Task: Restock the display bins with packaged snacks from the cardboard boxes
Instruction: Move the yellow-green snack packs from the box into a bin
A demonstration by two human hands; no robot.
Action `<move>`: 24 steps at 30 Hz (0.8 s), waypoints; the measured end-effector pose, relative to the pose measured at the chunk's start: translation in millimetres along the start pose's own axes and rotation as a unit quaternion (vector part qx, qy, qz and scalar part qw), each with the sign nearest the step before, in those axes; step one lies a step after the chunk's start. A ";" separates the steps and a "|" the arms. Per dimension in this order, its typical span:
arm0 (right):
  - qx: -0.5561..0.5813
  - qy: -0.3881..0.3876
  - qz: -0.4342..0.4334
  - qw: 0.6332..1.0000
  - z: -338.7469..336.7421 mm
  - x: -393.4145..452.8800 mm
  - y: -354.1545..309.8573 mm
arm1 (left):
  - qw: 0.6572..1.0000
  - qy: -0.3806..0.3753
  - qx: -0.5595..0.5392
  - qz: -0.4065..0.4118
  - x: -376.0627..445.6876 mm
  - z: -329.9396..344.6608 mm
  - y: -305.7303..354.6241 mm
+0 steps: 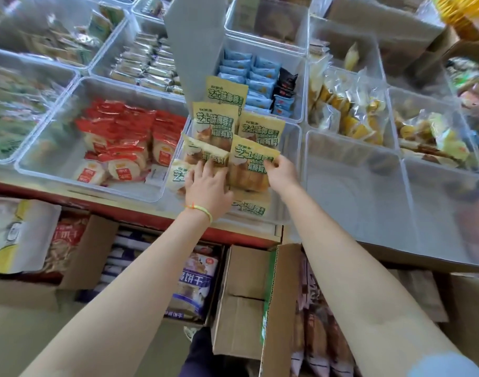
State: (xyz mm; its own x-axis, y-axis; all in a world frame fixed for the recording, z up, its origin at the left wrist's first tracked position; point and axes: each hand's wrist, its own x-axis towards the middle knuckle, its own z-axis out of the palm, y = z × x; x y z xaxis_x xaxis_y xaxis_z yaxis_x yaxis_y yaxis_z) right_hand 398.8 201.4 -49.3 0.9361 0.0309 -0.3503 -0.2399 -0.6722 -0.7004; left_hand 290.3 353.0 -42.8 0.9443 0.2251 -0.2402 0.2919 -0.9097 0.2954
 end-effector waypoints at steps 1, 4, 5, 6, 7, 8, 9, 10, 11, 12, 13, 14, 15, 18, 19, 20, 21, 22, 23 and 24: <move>-0.004 -0.005 0.006 1.000 1.8 1.7 0.2 | 1.000 -0.008 0.012 0.005 0.5 1.6 -2.0; -0.008 0.001 0.007 1.000 2.0 -2.0 0.9 | 0.999 -0.010 0.025 0.016 -0.1 3.8 -3.5; 0.003 0.009 0.006 1.000 0.2 -7.0 0.6 | 1.000 -0.010 0.023 0.016 -0.9 3.6 -3.1; 0.016 0.021 0.005 1.000 -2.4 -14.4 0.2 | 1.000 -0.006 0.017 0.016 -2.1 3.0 -2.3; 0.024 0.033 0.004 0.999 -6.7 -24.4 -1.4 | 1.000 0.006 0.007 0.017 -4.2 1.7 -0.6; 0.032 0.048 -0.002 0.998 -11.1 -35.0 -1.1 | 0.999 0.025 -0.010 0.020 -7.3 0.2 2.4; 0.042 0.065 -0.015 0.997 -16.9 -48.8 -1.0 | 0.998 0.048 -0.038 0.028 -12.0 -1.6 7.3; 0.060 0.078 -0.033 0.995 -23.5 -63.5 0.8 | 0.994 0.072 -0.074 0.040 -17.9 -3.5 14.2; 0.083 0.085 -0.051 0.992 -31.4 -81.3 2.1 | 0.988 0.090 -0.115 0.052 -25.0 -5.1 23.3; 0.108 0.090 -0.067 0.988 -39.9 -99.8 5.3 | 0.980 0.101 -0.157 0.063 -33.9 -7.8 34.4; 0.126 0.097 -0.080 0.984 -50.3 -120.5 9.2 | 0.972 0.108 -0.194 0.076 -44.3 -11.0 47.1; 0.141 0.109 -0.088 0.980 -61.0 -140.1 15.8 | 0.965 0.110 -0.222 0.088 -55.3 -13.5 60.7; 0.153 0.127 -0.093 0.976 -72.7 -159.8 22.9 | 0.959 0.109 -0.241 0.103 -66.6 -15.7 74.9; 0.196 0.219 -0.087 0.952 -108.6 -205.2 58.3 | 0.942 0.100 -0.279 0.158 -100.3 -15.8 120.2; 0.209 0.246 -0.074 0.943 -120.5 -214.5 73.3 | 0.936 0.087 -0.293 0.175 -110.4 -12.3 135.2; 0.218 0.268 -0.054 0.937 -130.3 -218.6 93.6 | 0.930 0.070 -0.309 0.187 -119.4 -6.5 150.2; 0.219 0.284 -0.031 0.933 -139.0 -222.3 112.7 | 0.926 0.052 -0.318 0.198 -127.8 0.4 164.5; 0.210 0.297 -0.007 0.931 -146.0 -223.9 135.1 | 0.923 0.033 -0.320 0.209 -135.9 8.6 178.0; 0.190 0.305 0.016 0.933 -152.5 -225.5 157.7 | 0.923 0.014 -0.315 0.219 -144.0 17.3 190.6; 0.164 0.306 0.044 0.937 -158.6 -227.3 179.4 | 0.924 -0.009 -0.308 0.225 -151.7 27.3 202.5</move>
State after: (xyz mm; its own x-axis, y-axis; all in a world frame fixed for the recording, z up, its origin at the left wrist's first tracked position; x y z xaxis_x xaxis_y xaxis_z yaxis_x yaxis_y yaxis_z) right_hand 183.8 -43.5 3.2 0.8572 -0.5110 -0.0637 -0.2952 -0.3864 -0.8738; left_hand 202.0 125.2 28.2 0.9901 -0.1385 0.0213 -0.0932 -0.5378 0.8379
